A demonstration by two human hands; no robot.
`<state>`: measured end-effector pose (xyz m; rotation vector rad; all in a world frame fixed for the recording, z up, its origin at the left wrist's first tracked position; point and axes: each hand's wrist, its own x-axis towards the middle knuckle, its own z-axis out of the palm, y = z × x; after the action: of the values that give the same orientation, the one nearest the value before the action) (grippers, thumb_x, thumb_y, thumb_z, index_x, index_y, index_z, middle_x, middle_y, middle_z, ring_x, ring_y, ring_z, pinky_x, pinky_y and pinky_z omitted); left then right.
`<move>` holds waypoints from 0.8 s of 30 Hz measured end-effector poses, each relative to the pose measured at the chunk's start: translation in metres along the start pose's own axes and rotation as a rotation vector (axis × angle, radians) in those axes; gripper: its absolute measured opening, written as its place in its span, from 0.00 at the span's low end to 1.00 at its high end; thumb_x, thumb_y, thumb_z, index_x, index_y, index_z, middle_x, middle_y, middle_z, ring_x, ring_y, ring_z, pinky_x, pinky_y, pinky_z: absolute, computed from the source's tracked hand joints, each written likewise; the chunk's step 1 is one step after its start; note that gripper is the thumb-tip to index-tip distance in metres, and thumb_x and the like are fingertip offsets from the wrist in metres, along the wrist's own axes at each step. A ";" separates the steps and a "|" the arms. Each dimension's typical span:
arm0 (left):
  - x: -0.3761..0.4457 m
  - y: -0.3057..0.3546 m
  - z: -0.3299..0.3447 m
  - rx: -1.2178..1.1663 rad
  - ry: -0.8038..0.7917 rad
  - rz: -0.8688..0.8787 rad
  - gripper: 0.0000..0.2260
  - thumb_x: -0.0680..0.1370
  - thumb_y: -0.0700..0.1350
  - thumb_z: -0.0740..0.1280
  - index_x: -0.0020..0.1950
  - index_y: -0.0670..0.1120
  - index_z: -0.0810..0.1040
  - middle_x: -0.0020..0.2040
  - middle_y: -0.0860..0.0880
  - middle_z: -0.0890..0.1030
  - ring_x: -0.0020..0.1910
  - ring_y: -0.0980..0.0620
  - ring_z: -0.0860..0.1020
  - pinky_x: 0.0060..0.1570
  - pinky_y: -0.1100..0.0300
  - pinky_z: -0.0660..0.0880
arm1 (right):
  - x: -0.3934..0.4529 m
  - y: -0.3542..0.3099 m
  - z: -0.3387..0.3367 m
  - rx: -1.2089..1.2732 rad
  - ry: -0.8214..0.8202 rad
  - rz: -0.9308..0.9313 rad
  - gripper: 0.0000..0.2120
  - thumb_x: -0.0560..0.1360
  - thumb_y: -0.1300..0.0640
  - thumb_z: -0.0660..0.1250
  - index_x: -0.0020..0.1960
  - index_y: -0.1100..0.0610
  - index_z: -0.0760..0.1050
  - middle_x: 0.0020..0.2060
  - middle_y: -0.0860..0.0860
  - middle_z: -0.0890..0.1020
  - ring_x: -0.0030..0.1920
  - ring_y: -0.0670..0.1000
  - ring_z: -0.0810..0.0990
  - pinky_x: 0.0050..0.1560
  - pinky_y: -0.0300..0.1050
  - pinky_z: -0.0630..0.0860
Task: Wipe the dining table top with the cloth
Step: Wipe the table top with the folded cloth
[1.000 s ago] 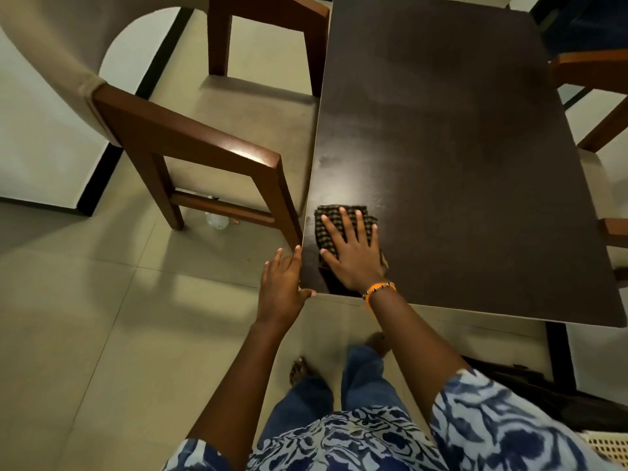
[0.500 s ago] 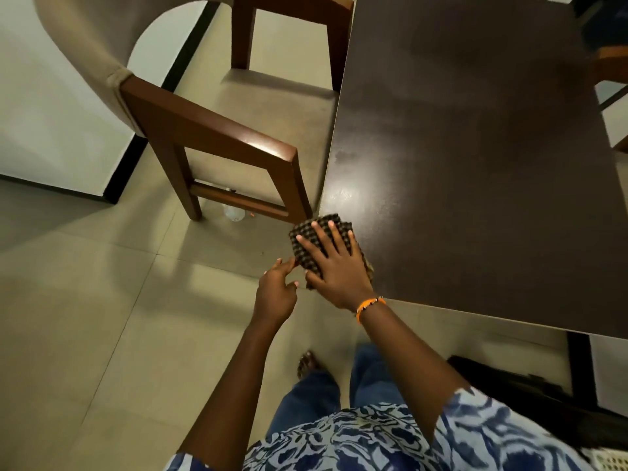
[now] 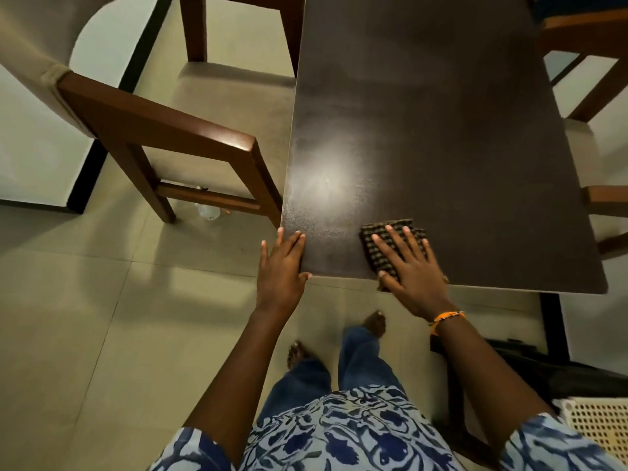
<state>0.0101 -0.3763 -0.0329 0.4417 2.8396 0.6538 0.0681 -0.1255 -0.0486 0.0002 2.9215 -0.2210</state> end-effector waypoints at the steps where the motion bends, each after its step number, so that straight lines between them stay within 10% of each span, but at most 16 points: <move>1: 0.001 0.003 0.001 0.016 0.000 0.010 0.32 0.74 0.44 0.69 0.75 0.46 0.59 0.75 0.49 0.61 0.77 0.48 0.49 0.73 0.48 0.41 | -0.005 0.012 -0.002 0.011 0.008 0.057 0.30 0.74 0.40 0.48 0.74 0.41 0.44 0.77 0.49 0.52 0.77 0.53 0.45 0.74 0.56 0.44; 10: 0.006 0.014 0.004 0.099 -0.025 -0.026 0.34 0.73 0.48 0.69 0.75 0.48 0.57 0.76 0.50 0.60 0.77 0.47 0.47 0.72 0.46 0.38 | -0.005 -0.028 0.000 0.169 0.121 0.606 0.31 0.78 0.46 0.57 0.77 0.45 0.47 0.78 0.52 0.47 0.77 0.57 0.42 0.73 0.63 0.41; 16: 0.003 0.027 0.007 0.113 0.006 -0.007 0.31 0.76 0.39 0.64 0.76 0.47 0.55 0.76 0.49 0.59 0.77 0.46 0.47 0.73 0.45 0.38 | 0.024 -0.104 0.010 0.183 0.006 0.114 0.32 0.77 0.42 0.55 0.76 0.43 0.45 0.78 0.52 0.44 0.77 0.57 0.38 0.71 0.60 0.33; 24: 0.000 0.082 0.030 0.146 -0.033 0.051 0.33 0.74 0.44 0.68 0.75 0.48 0.56 0.75 0.49 0.60 0.77 0.45 0.47 0.72 0.45 0.36 | 0.000 -0.012 0.003 0.101 -0.046 -0.123 0.35 0.74 0.41 0.58 0.75 0.40 0.44 0.77 0.47 0.44 0.77 0.53 0.39 0.73 0.57 0.36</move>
<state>0.0381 -0.2940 -0.0222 0.5450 2.8637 0.4450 0.0682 -0.1377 -0.0495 -0.1671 2.8633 -0.3823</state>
